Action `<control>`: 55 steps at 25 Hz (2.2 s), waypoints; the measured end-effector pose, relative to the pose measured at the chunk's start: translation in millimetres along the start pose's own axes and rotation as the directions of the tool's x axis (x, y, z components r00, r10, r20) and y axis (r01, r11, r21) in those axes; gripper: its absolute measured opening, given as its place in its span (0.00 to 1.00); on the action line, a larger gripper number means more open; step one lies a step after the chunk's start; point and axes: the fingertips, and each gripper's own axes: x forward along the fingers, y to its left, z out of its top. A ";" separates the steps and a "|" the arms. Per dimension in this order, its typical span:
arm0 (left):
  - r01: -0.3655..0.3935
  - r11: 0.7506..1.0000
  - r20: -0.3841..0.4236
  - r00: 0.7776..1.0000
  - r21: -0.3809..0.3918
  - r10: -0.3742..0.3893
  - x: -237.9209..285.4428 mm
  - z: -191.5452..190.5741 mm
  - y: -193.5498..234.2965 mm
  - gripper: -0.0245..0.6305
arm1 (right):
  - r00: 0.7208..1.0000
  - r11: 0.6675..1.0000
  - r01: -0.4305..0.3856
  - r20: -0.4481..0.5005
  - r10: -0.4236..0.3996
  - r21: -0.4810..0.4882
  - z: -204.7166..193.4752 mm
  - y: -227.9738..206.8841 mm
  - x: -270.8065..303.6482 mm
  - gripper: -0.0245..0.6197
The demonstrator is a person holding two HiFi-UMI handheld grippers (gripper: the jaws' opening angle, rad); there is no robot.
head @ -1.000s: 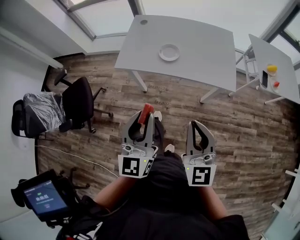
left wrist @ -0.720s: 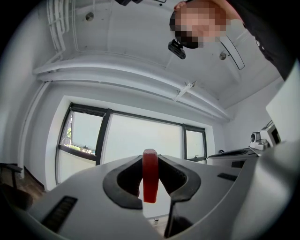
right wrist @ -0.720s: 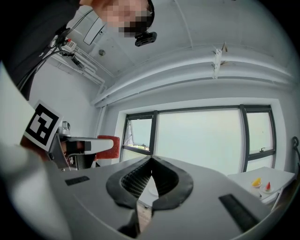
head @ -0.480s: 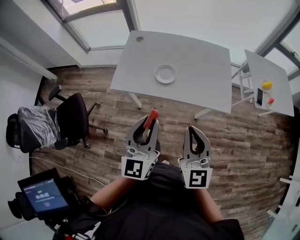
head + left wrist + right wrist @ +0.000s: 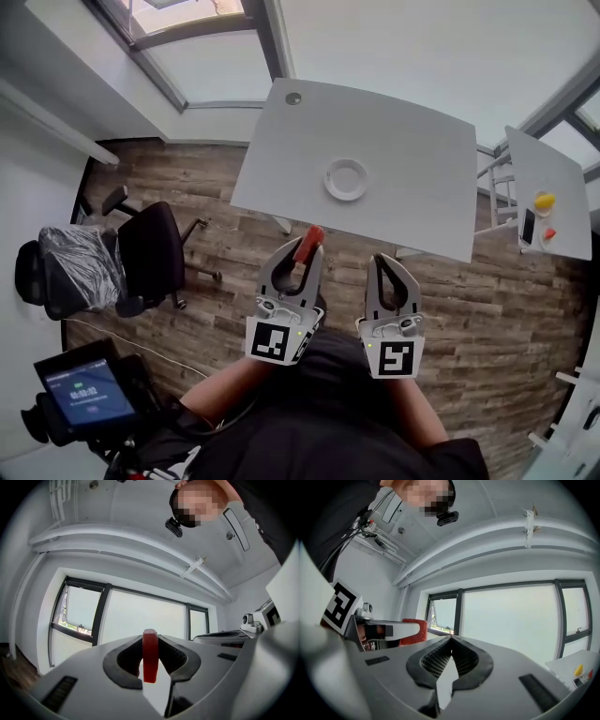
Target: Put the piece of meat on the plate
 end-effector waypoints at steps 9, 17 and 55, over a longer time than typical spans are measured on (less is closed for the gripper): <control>0.047 0.998 -0.029 0.998 -0.032 -0.048 59.4 -12.2 58.2 0.18 | 0.998 1.000 0.030 -0.057 -0.029 0.009 -14.5 -5.5 83.2 0.04; 0.086 0.996 -0.031 0.996 -0.025 -0.087 67.7 -14.4 60.9 0.18 | 0.997 0.998 0.057 -0.057 -0.057 -0.004 -12.5 -1.6 86.8 0.04; 0.026 0.999 -0.403 0.914 -0.045 -0.042 199.9 -191.9 66.0 0.18 | 0.997 0.991 0.015 -0.076 -0.005 0.135 -54.9 -95.4 143.7 0.04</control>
